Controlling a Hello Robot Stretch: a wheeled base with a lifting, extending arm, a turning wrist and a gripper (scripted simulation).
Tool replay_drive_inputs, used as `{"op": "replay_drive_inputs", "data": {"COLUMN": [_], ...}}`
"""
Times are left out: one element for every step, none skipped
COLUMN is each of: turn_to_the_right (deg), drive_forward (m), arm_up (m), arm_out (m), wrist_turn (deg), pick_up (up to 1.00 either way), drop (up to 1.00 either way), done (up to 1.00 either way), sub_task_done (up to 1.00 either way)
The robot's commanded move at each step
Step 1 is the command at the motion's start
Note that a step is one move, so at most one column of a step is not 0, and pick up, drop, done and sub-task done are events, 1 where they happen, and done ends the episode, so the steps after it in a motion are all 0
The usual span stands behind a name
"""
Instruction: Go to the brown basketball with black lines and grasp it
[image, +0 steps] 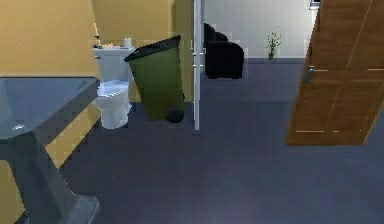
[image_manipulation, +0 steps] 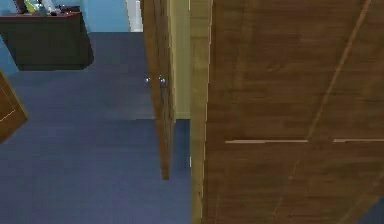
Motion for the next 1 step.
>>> {"op": "replay_drive_inputs", "data": {"turn_to_the_right": [0.0], "drive_forward": [0.3], "arm_up": [0.0], "arm_out": [0.0], "wrist_turn": [0.0], "pick_up": [0.0], "drop": [0.0], "done": [0.0], "sub_task_done": [0.0]}}
